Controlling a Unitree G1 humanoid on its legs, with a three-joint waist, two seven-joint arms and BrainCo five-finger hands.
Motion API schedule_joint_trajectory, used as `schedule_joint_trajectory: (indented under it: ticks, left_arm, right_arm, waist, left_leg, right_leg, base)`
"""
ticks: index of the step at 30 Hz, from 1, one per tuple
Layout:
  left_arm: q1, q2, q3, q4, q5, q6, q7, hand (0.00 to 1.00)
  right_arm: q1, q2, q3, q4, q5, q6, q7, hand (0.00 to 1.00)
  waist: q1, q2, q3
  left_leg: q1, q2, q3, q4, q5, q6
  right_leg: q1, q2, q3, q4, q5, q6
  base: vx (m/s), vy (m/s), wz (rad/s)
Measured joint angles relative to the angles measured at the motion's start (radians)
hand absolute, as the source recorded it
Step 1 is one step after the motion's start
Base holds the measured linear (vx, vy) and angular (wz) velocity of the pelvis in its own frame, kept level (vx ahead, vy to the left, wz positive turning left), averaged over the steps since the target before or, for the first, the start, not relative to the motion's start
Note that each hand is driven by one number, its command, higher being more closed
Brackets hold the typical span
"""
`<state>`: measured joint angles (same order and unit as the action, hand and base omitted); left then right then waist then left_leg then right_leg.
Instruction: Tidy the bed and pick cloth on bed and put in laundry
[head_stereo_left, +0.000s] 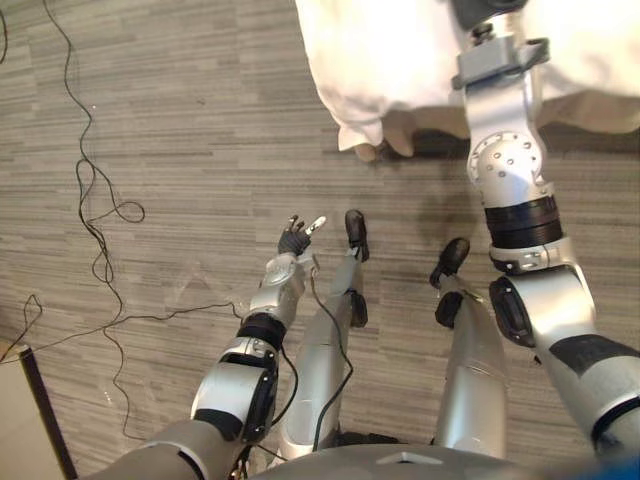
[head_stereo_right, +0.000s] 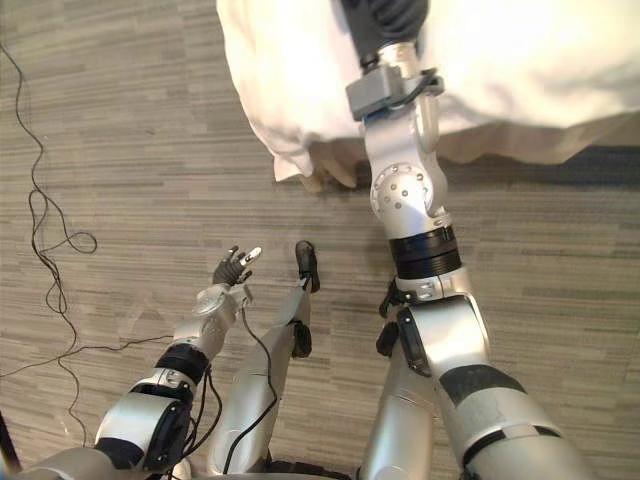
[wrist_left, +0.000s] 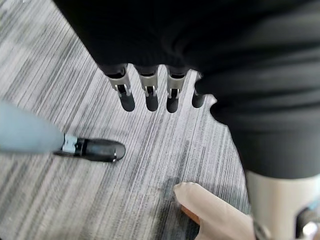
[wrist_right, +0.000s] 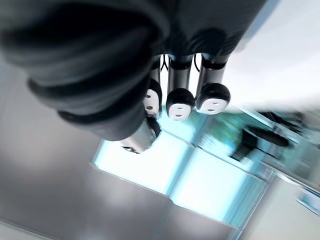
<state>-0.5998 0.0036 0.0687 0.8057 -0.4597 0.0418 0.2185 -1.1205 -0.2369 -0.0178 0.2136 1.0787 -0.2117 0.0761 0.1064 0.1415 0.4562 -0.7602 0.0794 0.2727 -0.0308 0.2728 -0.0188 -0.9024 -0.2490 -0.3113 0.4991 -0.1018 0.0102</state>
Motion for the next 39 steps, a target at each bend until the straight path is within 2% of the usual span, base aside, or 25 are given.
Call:
schedule_joint_trajectory:
  ticks: [2, 4, 8, 10, 12, 13, 15, 18, 19, 21, 23, 24, 26, 27, 29, 30, 31, 32, 33, 35, 37, 39]
  left_arm:
    - [-0.023, -0.023, 0.047, -0.008, 0.001, 0.016, 0.042, 0.00]
    - [-0.041, -0.037, 0.090, -0.008, 0.001, 0.022, 0.077, 0.00]
    - [-0.073, -0.037, 0.162, -0.037, 0.000, 0.038, 0.138, 0.00]
    - [-0.086, -0.034, 0.182, -0.038, 0.000, 0.039, 0.156, 0.00]
    - [-0.084, -0.034, 0.210, -0.038, -0.001, 0.041, 0.161, 0.00]
    - [-0.081, -0.034, 0.214, -0.038, 0.000, 0.041, 0.161, 0.00]
    - [-0.073, -0.027, 0.219, -0.043, 0.000, 0.041, 0.160, 0.00]
    - [-0.025, 0.004, 0.222, -0.056, 0.002, 0.039, 0.147, 0.00]
    - [0.004, 0.014, 0.212, -0.068, 0.012, 0.037, 0.126, 0.00]
    - [0.075, 0.028, 0.174, -0.101, 0.069, 0.012, 0.074, 0.00]
    - [0.129, 0.040, 0.139, -0.120, 0.088, -0.006, 0.049, 0.00]
    - [0.169, 0.042, 0.116, -0.120, 0.088, -0.016, 0.041, 0.00]
    - [0.216, 0.043, 0.082, -0.120, 0.084, -0.026, 0.037, 0.00]
    - [0.267, 0.042, 0.052, -0.114, 0.079, -0.028, 0.022, 0.00]
    - [0.310, 0.038, 0.037, -0.086, 0.080, -0.033, -0.001, 0.00]
    - [0.345, 0.041, 0.037, -0.022, 0.085, -0.036, -0.028, 0.00]
    - [0.362, 0.044, 0.037, 0.003, 0.095, -0.036, -0.045, 0.00]
    - [0.400, 0.052, 0.038, 0.047, 0.148, -0.036, -0.087, 0.00]
    - [0.423, 0.054, 0.036, 0.063, 0.171, -0.036, -0.105, 0.00]
    - [0.509, 0.063, 0.008, 0.113, 0.281, -0.067, -0.163, 0.00]
    - [0.559, 0.065, -0.012, 0.149, 0.342, -0.082, -0.185, 0.00]
    - [0.607, 0.067, -0.029, 0.174, 0.376, -0.089, -0.191, 0.00]
  right_arm:
    - [0.001, 0.000, -0.059, -0.029, 0.028, -0.036, 0.008, 1.00]
    - [0.004, 0.000, -0.098, -0.033, 0.037, -0.043, 0.022, 1.00]
    - [0.061, -0.005, -0.190, -0.032, 0.073, -0.045, 0.083, 1.00]
    - [0.117, -0.020, -0.258, -0.001, 0.095, -0.042, 0.121, 1.00]
    - [0.180, -0.023, -0.318, 0.072, 0.125, -0.032, 0.148, 1.00]
    - [0.238, -0.031, -0.359, 0.138, 0.144, -0.021, 0.157, 0.00]
    - [0.356, -0.041, -0.403, 0.213, 0.140, 0.000, 0.158, 0.00]
    - [0.490, -0.041, -0.421, 0.250, 0.002, 0.008, 0.145, 0.00]
    - [0.526, -0.042, -0.415, 0.248, -0.094, 0.005, 0.138, 0.00]
    - [0.613, -0.045, -0.354, 0.241, -0.273, -0.003, 0.129, 0.00]
    - [0.681, -0.040, -0.294, 0.232, -0.389, -0.003, 0.129, 0.00]
    - [0.748, -0.031, -0.241, 0.233, -0.487, -0.003, 0.129, 0.00]
    - [0.814, -0.002, -0.211, 0.247, -0.590, -0.007, 0.126, 0.00]
    - [0.891, 0.033, -0.204, 0.300, -0.690, -0.024, 0.113, 0.00]
    - [0.974, 0.049, -0.205, 0.409, -0.777, -0.042, 0.093, 0.00]
    - [1.036, 0.062, -0.205, 0.545, -0.836, -0.042, 0.063, 0.00]
    - [1.060, 0.069, -0.205, 0.590, -0.857, -0.042, 0.049, 0.00]
    - [1.111, 0.080, -0.203, 0.669, -0.925, -0.041, 0.027, 0.00]
    - [1.136, 0.087, -0.203, 0.700, -0.946, -0.041, 0.021, 0.00]
    - [1.227, 0.120, -0.205, 0.766, -0.996, -0.041, -0.002, 0.00]
    - [1.271, 0.137, -0.205, 0.780, -1.007, -0.042, -0.004, 0.00]
    - [1.284, 0.148, -0.205, 0.802, -1.028, -0.045, -0.001, 0.00]
  waist:
    - [-0.024, -0.003, 0.019]
    - [-0.037, -0.014, 0.027]
    - [-0.066, -0.040, 0.043]
    - [-0.074, -0.054, 0.050]
    - [-0.093, -0.058, 0.050]
    - [-0.095, -0.060, 0.049]
    - [-0.098, -0.060, 0.049]
    - [-0.125, -0.062, 0.050]
    - [-0.135, -0.065, 0.049]
    - [-0.137, -0.077, 0.043]
    - [-0.134, -0.087, 0.026]
    - [-0.128, -0.101, -0.002]
    - [-0.112, -0.119, -0.021]
    - [-0.116, -0.128, -0.036]
    - [-0.121, -0.132, -0.070]
    - [-0.123, -0.130, -0.110]
    - [-0.124, -0.127, -0.122]
    - [-0.129, -0.122, -0.147]
    - [-0.132, -0.121, -0.165]
    - [-0.146, -0.124, -0.225]
    - [-0.146, -0.131, -0.257]
    - [-0.145, -0.138, -0.263]
  left_leg:
    - [-0.012, 0.012, 0.017, 0.003, -0.004, -0.006]
    - [-0.017, 0.023, 0.036, 0.003, -0.005, -0.006]
    - [-0.015, 0.051, 0.064, 0.023, -0.012, 0.001]
    - [0.000, 0.069, 0.081, 0.059, -0.037, 0.005]
    - [0.025, 0.081, 0.089, 0.086, -0.063, 0.007]
    - [0.047, 0.088, 0.100, 0.106, -0.083, 0.007]
    - [0.081, 0.099, 0.118, 0.138, -0.117, 0.006]
    - [0.169, 0.108, 0.168, 0.172, -0.167, 0.006]
    - [0.215, 0.117, 0.193, 0.195, -0.195, 0.005]
    - [0.301, 0.150, 0.234, 0.264, -0.264, -0.006]
    - [0.343, 0.173, 0.239, 0.330, -0.322, -0.011]
    - [0.361, 0.193, 0.200, 0.389, -0.370, -0.017]
    - [0.393, 0.194, 0.135, 0.418, -0.412, -0.030]
    - [0.444, 0.185, 0.119, 0.417, -0.433, -0.039]
    - [0.479, 0.166, 0.089, 0.411, -0.437, -0.046]
    - [0.527, 0.145, 0.064, 0.383, -0.439, -0.048]
    - [0.553, 0.140, 0.058, 0.369, -0.442, -0.053]
    - [0.608, 0.129, 0.045, 0.338, -0.449, -0.061]
    - [0.631, 0.123, 0.045, 0.323, -0.450, -0.063]
    - [0.719, 0.096, 0.052, 0.262, -0.453, -0.066]
    - [0.774, 0.080, 0.078, 0.233, -0.459, -0.064]
    - [0.846, 0.081, 0.130, 0.205, -0.465, -0.062]
  right_leg:
    - [-0.016, 0.011, 0.005, -0.001, -0.001, -0.006]
    - [-0.028, 0.027, 0.020, -0.016, 0.011, -0.011]
    - [-0.012, 0.061, 0.036, -0.062, 0.048, -0.008]
    - [0.023, 0.079, 0.043, -0.098, 0.070, -0.007]
    - [0.071, 0.092, 0.050, -0.132, 0.081, -0.005]
    - [0.103, 0.099, 0.057, -0.152, 0.086, -0.006]
    - [0.152, 0.110, 0.075, -0.180, 0.094, -0.001]
    - [0.231, 0.118, 0.110, -0.207, 0.103, 0.012]
    - [0.274, 0.125, 0.135, -0.219, 0.105, 0.015]
    - [0.358, 0.149, 0.174, -0.235, 0.106, 0.018]
    - [0.410, 0.175, 0.209, -0.249, 0.101, 0.019]
    - [0.434, 0.200, 0.249, -0.253, 0.094, 0.017]
    - [0.454, 0.220, 0.297, -0.251, 0.073, 0.022]
    - [0.489, 0.224, 0.325, -0.243, 0.066, 0.028]
    - [0.521, 0.215, 0.333, -0.243, 0.063, 0.033]
    - [0.567, 0.208, 0.336, -0.266, 0.065, 0.048]
    - [0.592, 0.206, 0.337, -0.280, 0.069, 0.058]
    - [0.647, 0.203, 0.337, -0.312, 0.080, 0.076]
    - [0.670, 0.199, 0.337, -0.329, 0.085, 0.082]
    - [0.747, 0.185, 0.355, -0.382, 0.101, 0.105]
    - [0.783, 0.175, 0.371, -0.399, 0.103, 0.104]
    - [0.808, 0.163, 0.311, -0.396, 0.089, 0.066]
  base:
    - [-0.02, -0.019, -0.15]
    - [0.00, -0.022, -0.29]
    - [0.03, -0.016, -0.32]
    - [0.05, -0.022, -0.34]
    - [0.05, -0.018, -0.29]
    - [0.05, -0.020, -0.34]
    - [0.06, -0.023, -0.38]
    - [0.06, -0.022, -0.54]
    - [0.09, -0.031, -0.74]
    - [0.10, -0.028, -0.89]
    - [0.09, -0.012, -0.86]
    - [0.10, -0.005, -1.02]
    - [0.10, 0.016, -1.00]
    - [0.10, 0.055, -0.60]
    - [0.14, 0.071, -0.25]
    - [0.17, 0.078, -0.08]
    - [0.18, 0.099, -0.10]
    - [0.14, 0.107, -0.08]
    - [0.13, 0.123, -0.05]
    - [0.10, 0.131, -0.10]
    - [0.03, 0.121, -0.37]
    - [-0.04, 0.059, -0.63]
